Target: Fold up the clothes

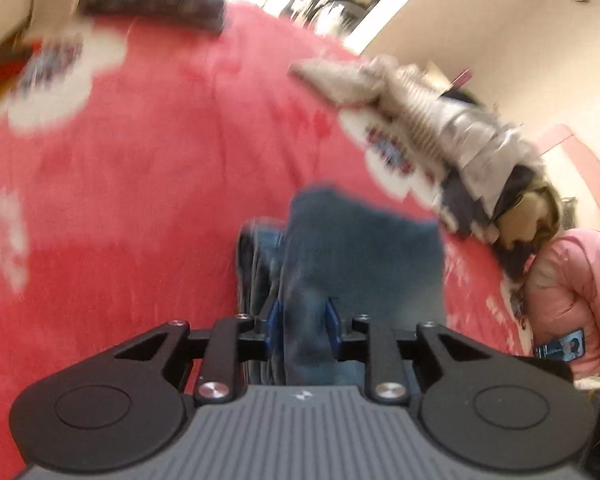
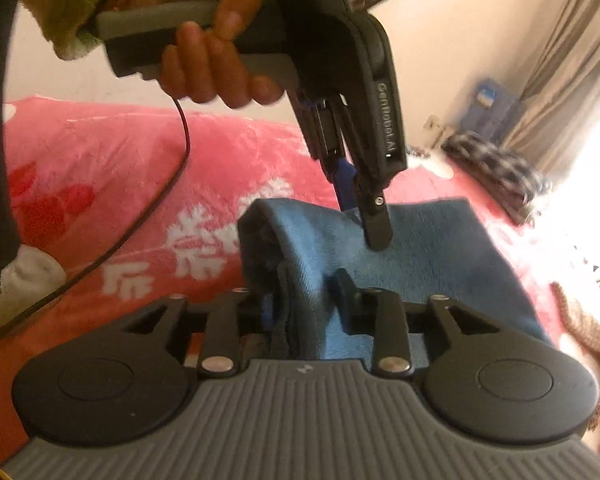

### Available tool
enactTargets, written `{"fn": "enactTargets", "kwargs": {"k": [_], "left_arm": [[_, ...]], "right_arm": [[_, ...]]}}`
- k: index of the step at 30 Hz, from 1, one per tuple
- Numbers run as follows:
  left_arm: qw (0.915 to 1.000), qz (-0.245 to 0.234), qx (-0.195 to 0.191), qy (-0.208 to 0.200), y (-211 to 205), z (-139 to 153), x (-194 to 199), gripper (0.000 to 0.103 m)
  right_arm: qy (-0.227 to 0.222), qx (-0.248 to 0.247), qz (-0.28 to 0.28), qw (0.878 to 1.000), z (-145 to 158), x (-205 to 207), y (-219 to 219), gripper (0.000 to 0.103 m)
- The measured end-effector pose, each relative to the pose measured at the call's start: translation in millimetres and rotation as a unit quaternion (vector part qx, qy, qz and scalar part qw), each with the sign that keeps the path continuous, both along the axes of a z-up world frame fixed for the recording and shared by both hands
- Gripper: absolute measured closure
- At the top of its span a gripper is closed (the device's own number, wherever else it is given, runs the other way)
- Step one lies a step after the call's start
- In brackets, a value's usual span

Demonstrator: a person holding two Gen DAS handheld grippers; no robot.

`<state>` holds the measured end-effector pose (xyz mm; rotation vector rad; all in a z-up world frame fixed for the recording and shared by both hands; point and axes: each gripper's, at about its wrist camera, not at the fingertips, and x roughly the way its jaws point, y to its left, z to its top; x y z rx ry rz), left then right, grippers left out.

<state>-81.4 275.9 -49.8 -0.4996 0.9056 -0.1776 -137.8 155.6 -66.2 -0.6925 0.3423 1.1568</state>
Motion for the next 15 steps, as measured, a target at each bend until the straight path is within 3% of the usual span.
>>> {"fn": "enactTargets", "kwargs": {"k": [1,2,5,8,9,10,13,15], "left_arm": [[0.9996,-0.004,0.019,-0.020,-1,10,1,0.074],[0.9986,-0.011,0.034,-0.040,-4,20,3,0.073],[0.9919,-0.043,0.067,-0.098,-20,46,8,0.073],[0.9819,-0.088,0.086,-0.144,-48,52,18,0.073],[0.9800,-0.099,0.095,-0.143,-57,48,24,0.073],[0.9792,-0.111,0.103,-0.136,-65,42,32,0.073],[0.9788,-0.114,0.140,-0.097,-77,10,54,0.075],[0.9810,-0.097,0.151,-0.074,-75,-12,62,0.088]], "right_arm": [[0.016,0.021,0.000,1.000,9,3,-9,0.055],[0.036,0.044,-0.003,0.998,19,8,-19,0.051],[0.120,0.112,-0.039,0.986,40,37,-58,0.050],[0.180,0.168,-0.110,0.963,47,74,-89,0.052],[0.181,0.171,-0.146,0.957,42,87,-95,0.055],[0.179,0.168,-0.183,0.952,38,101,-101,0.066],[0.181,0.153,-0.250,0.939,23,138,-107,0.083],[0.188,0.144,-0.274,0.932,9,159,-108,0.087]]}}
